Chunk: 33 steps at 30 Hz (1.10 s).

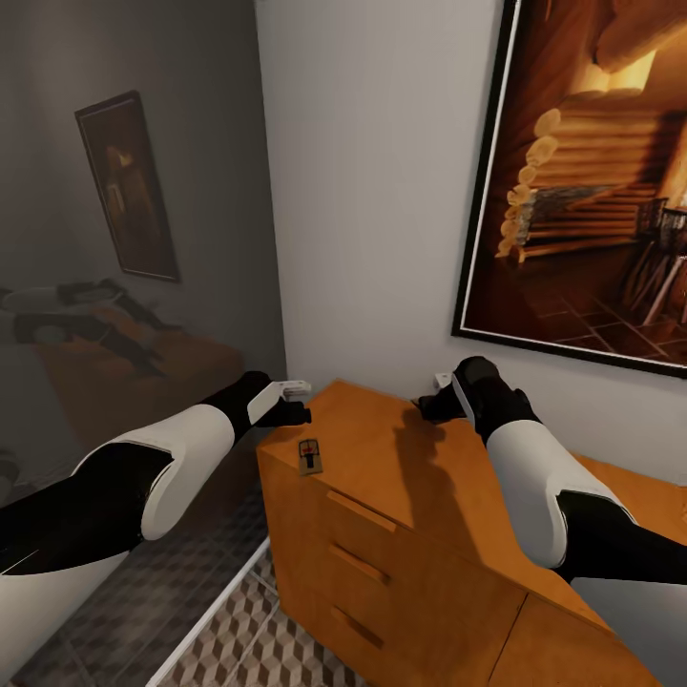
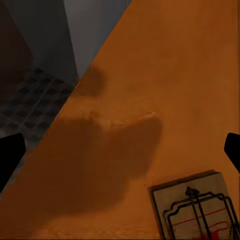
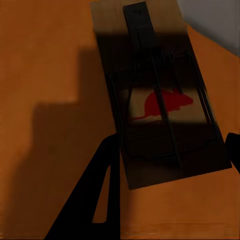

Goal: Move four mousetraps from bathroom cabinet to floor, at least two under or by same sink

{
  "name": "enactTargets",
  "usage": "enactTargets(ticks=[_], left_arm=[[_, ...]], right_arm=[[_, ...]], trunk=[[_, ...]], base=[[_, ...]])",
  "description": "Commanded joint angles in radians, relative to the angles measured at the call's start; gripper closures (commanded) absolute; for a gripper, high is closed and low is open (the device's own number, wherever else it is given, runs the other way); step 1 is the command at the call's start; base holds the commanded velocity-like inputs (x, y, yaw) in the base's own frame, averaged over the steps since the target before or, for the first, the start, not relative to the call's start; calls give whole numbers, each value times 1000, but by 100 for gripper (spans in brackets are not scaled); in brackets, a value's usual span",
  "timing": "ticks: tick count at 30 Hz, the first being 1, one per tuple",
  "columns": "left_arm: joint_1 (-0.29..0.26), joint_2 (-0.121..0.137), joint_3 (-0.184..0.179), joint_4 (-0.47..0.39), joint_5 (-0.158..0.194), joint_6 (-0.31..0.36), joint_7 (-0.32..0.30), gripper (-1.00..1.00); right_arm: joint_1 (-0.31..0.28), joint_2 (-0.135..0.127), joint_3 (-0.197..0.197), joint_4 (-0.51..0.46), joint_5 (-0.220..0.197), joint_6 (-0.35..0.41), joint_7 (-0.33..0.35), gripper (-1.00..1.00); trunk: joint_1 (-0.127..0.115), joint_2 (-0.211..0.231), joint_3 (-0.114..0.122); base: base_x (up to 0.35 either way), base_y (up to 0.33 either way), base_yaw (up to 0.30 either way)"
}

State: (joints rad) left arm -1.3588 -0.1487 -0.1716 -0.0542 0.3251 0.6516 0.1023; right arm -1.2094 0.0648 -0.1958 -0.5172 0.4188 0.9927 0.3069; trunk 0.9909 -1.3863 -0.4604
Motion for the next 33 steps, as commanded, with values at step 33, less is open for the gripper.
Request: enactTargets(ticks=[33], left_arm=[[0, 1, -6, 10, 12, -69, 5, -100]], right_arm=[[0, 1, -8, -1, 9, -2, 3, 100]], trunk=[[0, -1, -1]], base=[[-112, 0, 0]])
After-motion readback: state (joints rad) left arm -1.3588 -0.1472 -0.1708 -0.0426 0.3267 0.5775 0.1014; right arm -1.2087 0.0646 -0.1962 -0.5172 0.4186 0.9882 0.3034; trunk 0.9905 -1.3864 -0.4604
